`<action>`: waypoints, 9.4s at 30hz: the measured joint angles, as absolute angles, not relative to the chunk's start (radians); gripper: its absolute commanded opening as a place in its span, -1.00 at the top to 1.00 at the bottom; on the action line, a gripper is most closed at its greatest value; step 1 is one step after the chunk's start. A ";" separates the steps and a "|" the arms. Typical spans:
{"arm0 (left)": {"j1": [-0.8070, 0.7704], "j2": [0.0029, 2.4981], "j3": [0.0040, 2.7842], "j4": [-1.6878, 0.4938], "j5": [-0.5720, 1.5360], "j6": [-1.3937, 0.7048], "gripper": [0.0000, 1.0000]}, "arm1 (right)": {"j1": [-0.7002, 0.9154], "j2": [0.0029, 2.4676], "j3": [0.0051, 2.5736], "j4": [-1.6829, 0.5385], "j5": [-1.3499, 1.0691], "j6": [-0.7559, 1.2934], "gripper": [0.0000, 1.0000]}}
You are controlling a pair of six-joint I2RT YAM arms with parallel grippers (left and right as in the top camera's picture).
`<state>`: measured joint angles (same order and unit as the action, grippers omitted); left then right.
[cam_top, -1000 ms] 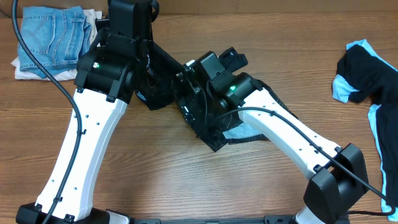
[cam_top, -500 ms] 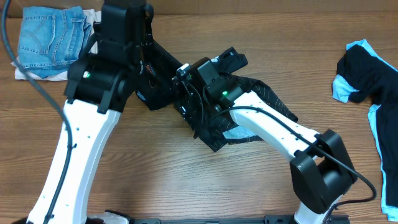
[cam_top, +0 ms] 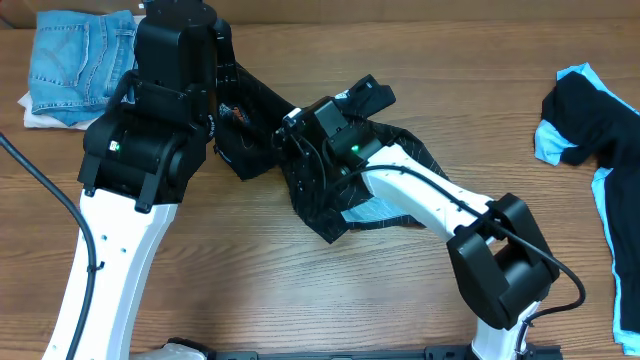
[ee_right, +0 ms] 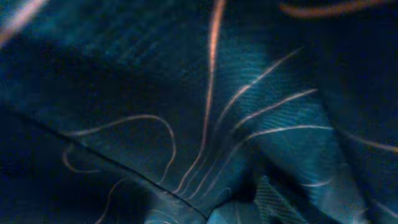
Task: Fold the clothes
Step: 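Grasp the jersey's top corners with the left and right grippers, then lift the jersey with both grippers and shake it out spread wide, then lower the jersey onto the table and release both grippers, then regrasp the jersey's left and right edges with both grippers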
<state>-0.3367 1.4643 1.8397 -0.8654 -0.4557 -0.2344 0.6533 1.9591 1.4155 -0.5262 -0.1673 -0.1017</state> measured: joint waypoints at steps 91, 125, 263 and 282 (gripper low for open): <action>-0.315 1.903 2.408 -0.696 -0.613 -0.035 0.92 | 0.244 1.680 1.874 -0.537 0.167 0.299 0.92; -0.333 2.158 2.492 -1.685 -0.294 -0.263 -1.00 | 0.118 1.864 2.059 -1.398 -0.011 0.345 -0.74; -0.085 2.342 1.925 -1.327 0.052 0.501 0.92 | -0.255 2.001 1.317 -0.744 -0.140 0.241 -0.18; -0.085 2.342 1.925 -1.325 0.052 0.482 0.92 | -0.220 2.017 1.326 -0.763 -0.036 0.276 0.92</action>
<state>-0.0853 2.3417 1.9255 -1.3254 0.0521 0.4824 -0.2199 2.0171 1.3258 -0.7628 -0.0360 0.2764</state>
